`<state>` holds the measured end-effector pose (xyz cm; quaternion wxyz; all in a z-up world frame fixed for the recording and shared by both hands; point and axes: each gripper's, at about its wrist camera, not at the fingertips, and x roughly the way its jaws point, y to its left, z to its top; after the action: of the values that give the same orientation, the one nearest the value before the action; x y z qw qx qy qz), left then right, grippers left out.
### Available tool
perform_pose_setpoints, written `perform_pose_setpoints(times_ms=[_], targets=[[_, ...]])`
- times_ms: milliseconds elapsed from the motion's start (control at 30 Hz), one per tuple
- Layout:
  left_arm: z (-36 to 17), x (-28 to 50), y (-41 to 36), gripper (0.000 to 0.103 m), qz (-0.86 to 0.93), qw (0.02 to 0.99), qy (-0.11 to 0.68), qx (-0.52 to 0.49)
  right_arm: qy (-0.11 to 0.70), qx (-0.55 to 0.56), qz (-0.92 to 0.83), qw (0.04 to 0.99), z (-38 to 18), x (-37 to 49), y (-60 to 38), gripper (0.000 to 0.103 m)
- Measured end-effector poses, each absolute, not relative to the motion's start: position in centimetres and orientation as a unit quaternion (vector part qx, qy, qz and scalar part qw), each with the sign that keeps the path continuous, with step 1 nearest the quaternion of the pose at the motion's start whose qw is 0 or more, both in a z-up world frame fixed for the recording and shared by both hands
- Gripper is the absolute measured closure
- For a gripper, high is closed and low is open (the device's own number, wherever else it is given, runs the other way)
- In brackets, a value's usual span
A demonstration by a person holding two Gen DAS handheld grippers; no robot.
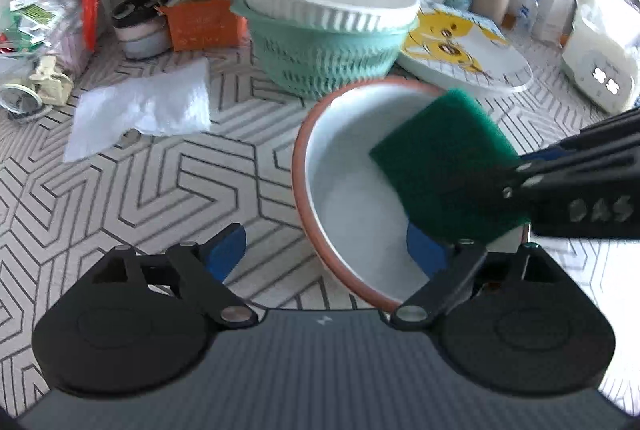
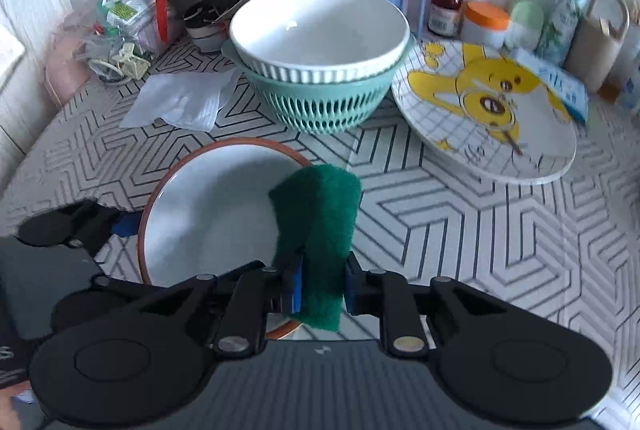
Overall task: Clean bowl
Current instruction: 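Scrub inside the bowl with the right gripper's pad while the left gripper holds it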
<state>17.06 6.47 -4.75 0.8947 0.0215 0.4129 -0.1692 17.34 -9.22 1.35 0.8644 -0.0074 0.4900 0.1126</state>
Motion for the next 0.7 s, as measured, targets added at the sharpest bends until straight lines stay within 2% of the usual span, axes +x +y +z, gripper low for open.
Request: perform_pose_setpoints(times_ms=[67,133,167,233,400,700], targets=[[-4.7,16.6,6.2,0.019,-0.169,0.899,0.403,0.028,0.493,0.002,0.114,0.863,1.3,17.1,-9.6,0.084],[-4.7,16.1,6.1,0.035,-0.183,0.9,0.395,0.021,0.496,0.012,0.116,0.861,1.3,16.8,-10.0,0.084],[-4.6,15.9,6.1,0.054,-0.197,0.898,0.392,0.012,0.497,0.016,0.116,0.86,1.3,16.7,-10.2,0.084],[-4.7,15.5,6.1,0.055,-0.197,0.902,0.383,0.002,0.499,0.026,0.118,0.858,1.3,16.5,-10.6,0.083],[-4.7,14.9,6.3,0.067,-0.181,0.917,0.356,-0.004,0.498,0.043,0.12,0.858,1.1,16.4,-11.3,0.083],[-4.5,13.8,5.3,0.07,-0.159,0.931,0.324,0.06,0.508,0.055,0.129,0.85,1.7,17.1,-11.7,0.083]])
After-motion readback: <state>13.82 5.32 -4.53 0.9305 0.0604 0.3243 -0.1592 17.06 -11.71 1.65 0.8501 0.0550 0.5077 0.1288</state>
